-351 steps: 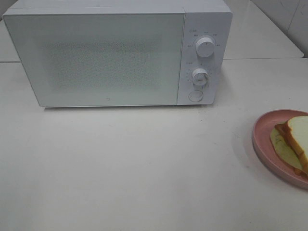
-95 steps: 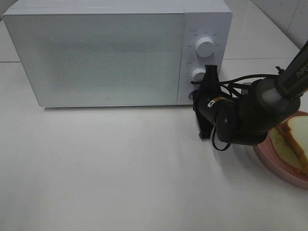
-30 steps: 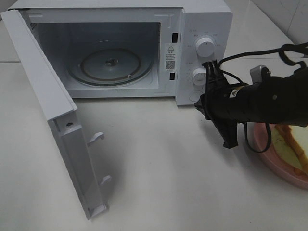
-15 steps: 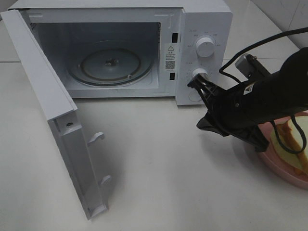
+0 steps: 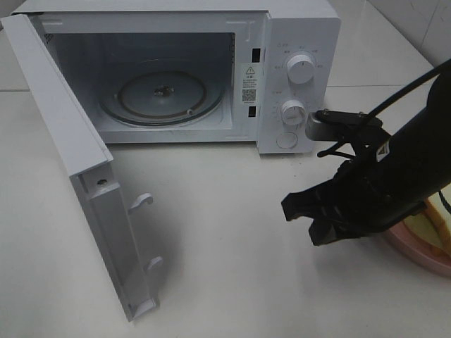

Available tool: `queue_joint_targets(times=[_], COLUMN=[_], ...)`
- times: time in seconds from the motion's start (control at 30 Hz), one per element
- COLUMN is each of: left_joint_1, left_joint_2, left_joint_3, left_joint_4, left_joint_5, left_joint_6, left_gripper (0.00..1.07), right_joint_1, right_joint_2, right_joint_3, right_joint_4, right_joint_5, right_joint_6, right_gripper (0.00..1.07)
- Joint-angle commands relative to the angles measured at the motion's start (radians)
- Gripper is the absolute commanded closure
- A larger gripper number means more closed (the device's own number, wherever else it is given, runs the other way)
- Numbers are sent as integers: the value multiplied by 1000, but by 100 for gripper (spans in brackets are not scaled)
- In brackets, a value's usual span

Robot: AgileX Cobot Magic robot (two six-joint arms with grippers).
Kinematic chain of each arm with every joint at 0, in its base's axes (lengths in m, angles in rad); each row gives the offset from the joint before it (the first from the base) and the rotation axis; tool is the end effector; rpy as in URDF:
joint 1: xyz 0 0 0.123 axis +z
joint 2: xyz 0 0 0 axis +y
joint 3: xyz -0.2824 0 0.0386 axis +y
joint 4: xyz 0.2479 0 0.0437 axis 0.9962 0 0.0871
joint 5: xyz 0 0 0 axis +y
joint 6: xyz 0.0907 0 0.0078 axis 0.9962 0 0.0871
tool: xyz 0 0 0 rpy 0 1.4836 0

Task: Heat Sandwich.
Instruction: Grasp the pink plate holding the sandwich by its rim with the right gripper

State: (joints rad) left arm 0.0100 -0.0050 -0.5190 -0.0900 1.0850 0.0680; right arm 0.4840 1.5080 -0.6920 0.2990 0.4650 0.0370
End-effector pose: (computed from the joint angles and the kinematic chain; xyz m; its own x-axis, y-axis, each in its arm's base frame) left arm -0.0090 -0.0073 0.2807 -0.4530 0.0213 -0.8912 0.0726 0.9973 -0.0131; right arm 0.2219 0.1303 0.1733 -0.9315 -0.1525 -0.3302 -0.2367 0.9434 0.2321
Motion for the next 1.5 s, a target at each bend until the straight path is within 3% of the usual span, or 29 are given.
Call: queue_joint_targets(times=[0.03,0.2,0.33,0.43,0.47,0.57,0.6,0.67,0.9,1.37,1.5], left_joint_1=[-6,-6,-6,-6,-6,-6,-6,-6,-6,-6,-6], left_joint_2=[-23,-23,-23,-23,-23,-23,-23,-23,-23,-23,-23], left_joint_3=[1,1,1,1,1,1,1,1,1,1,1], left_joint_4=[-2,-2,-2,-2,-2,-2,-2,-2,-2,-2,-2], left_joint_5=[-14,-14,-14,-14,-14,-14,-14,-14,-14,-14,-14], left_joint_6=[-2,-2,-2,-2,-2,-2,-2,-2,-2,-2,-2], left_gripper=[9,9,9,9,9,9,9,9,9,9,9], right_joint_1=[-7,-7,-7,-7,-7,-7,-7,-7,-51,-251,-257], right_joint_2=[-8,-8,-8,-8,-8,-8,-8,-8,-8,29,59], right_joint_3=[0,-3,-23,-76,-76,-124,-124,-152,-192,-192,-192], right_joint_4=[-45,-101,-144,-172,-172,-207,-207,-233,-240,-331,-363], right_joint_5=[66,94,131,182,182,214,214,235,279,290,280], right_joint_6=[-37,-31,-17,-6,-6,-6,-6,-6,-6,2,6], right_gripper=[97,89,75,52,52,28,28,15,13,16,17])
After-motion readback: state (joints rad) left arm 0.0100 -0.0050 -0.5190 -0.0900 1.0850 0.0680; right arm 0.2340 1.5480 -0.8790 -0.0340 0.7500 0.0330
